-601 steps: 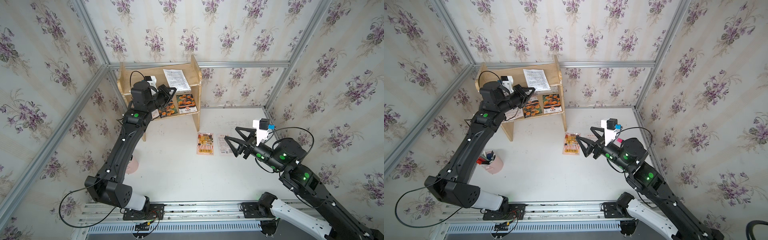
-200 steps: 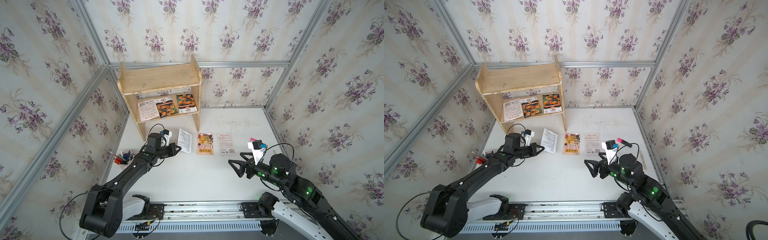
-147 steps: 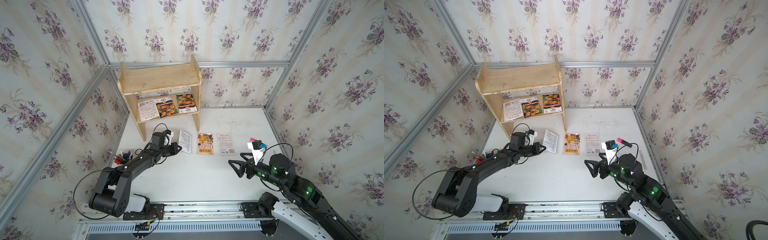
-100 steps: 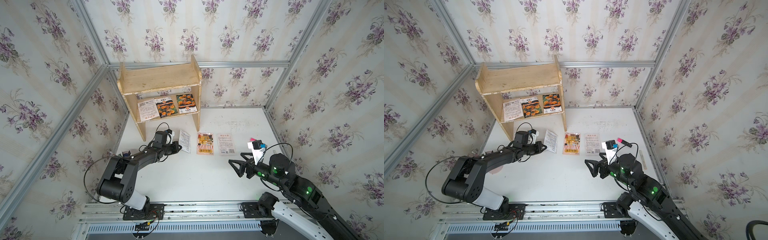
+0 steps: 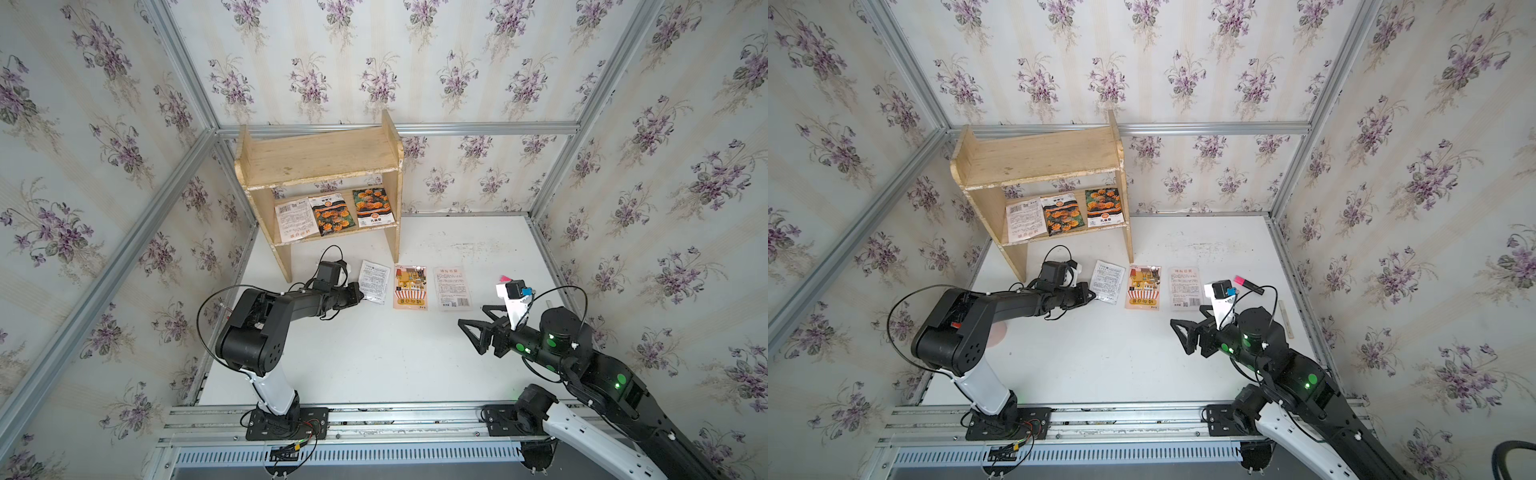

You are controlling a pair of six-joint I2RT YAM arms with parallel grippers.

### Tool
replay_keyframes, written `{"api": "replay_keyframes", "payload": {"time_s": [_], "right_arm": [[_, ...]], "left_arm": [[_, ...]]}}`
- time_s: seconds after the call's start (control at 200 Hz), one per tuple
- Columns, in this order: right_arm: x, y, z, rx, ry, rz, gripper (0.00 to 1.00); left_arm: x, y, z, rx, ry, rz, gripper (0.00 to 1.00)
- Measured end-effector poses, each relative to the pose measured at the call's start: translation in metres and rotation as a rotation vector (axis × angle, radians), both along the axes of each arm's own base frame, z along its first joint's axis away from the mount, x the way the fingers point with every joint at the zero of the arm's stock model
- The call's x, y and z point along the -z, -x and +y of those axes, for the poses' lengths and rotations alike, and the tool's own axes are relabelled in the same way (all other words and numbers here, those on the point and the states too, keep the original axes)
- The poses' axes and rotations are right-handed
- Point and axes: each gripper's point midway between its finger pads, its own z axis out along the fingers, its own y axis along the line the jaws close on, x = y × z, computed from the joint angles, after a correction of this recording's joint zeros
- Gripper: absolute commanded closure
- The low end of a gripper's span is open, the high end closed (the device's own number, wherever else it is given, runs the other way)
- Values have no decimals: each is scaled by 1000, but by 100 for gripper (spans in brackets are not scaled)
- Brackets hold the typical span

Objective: Take the seed bag off the shelf
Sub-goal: Place the seed packet at the center of the board, then pick up the seed packet from the shelf.

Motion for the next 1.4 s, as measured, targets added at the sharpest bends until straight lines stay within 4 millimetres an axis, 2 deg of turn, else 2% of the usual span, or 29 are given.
{"api": "replay_keyframes", "payload": {"time_s": [0.195,0.305,0.385,0.475,0.609,0.704,0.834,0.999,1.069,1.239,1.399], "right_arm": [[-1,2,-2,2,-3,-5,0],[-1,2,-3,4,-4,-7,0],[-1,3,-4,4,-3,-5,0],[-1,4,-6,7,0,-5,0],[-2,4,-7,10,-4,-11,0],[-3,4,-6,10,-6,-13,0],[-1,1,-2,2,-8,-10,0],[1,-13,11,5,9,3,1],[3,-23,17,14,16,3,1],[6,-51,43,17,25,-15,0],[5,-76,81,-3,55,-44,1]], "left_arm": [[0,-4,8,-35,-42,-13,75],[-2,-4,12,-51,-61,-18,58],[-4,-5,16,-70,-77,-27,51],[-10,-4,22,-90,-98,-40,46],[-22,3,31,-119,-128,-60,45],[-38,9,34,-124,-127,-89,46],[-66,24,30,-88,-100,-137,46],[-123,58,19,6,-58,-246,46],[-149,72,19,33,-45,-304,28],[-209,109,15,88,5,-387,1],[-262,143,25,113,6,-471,0]]}}
